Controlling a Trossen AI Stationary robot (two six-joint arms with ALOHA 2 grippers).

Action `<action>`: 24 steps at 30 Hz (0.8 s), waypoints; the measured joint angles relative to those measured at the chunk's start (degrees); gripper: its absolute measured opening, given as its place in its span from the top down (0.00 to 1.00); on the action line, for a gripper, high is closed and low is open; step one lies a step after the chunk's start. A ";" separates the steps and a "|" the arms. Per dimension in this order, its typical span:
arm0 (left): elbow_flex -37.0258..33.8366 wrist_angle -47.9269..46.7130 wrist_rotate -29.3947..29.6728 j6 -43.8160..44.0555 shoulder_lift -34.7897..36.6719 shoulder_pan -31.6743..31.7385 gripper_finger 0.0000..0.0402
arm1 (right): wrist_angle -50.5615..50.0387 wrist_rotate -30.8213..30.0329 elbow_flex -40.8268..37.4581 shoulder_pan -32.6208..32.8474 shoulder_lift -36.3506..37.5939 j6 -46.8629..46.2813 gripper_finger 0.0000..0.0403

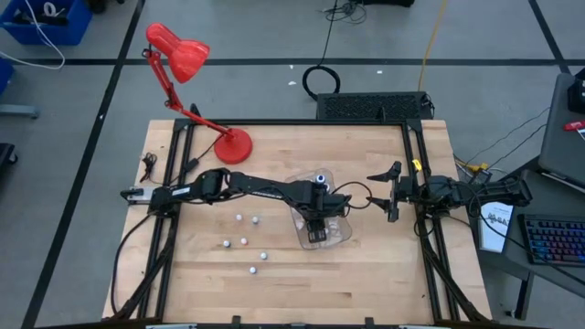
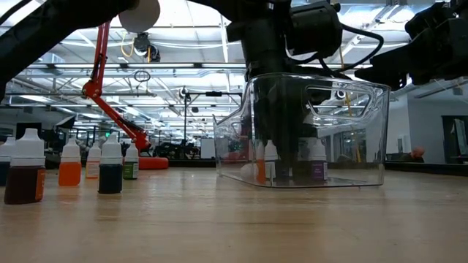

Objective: Pick & Place food coloring
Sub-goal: Put the black food coloring bottle into the transparent container

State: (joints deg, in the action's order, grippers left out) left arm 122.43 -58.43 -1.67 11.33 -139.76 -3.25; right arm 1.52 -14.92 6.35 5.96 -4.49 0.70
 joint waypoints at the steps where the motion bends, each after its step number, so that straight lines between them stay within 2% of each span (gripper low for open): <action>1: 0.02 0.00 0.00 0.02 0.00 0.00 0.66 | 0.00 0.00 0.00 -0.01 0.00 -0.01 0.27; 14: 0.07 0.26 0.13 0.09 4.02 0.00 0.64 | 0.05 0.01 -0.02 -0.01 -0.08 -0.02 0.27; 20: 0.33 -8.39 -1.05 0.28 9.87 0.00 0.66 | 0.17 0.00 -0.04 0.00 -0.17 -0.01 0.27; 24: 0.42 -14.25 4.09 3.52 15.53 -1.06 0.67 | 0.09 0.01 -0.04 0.00 -0.17 0.01 0.27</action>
State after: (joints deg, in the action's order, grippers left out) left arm 122.85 -72.68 2.42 14.85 -124.23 -4.31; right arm 1.61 -14.90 6.31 5.96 -4.67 0.71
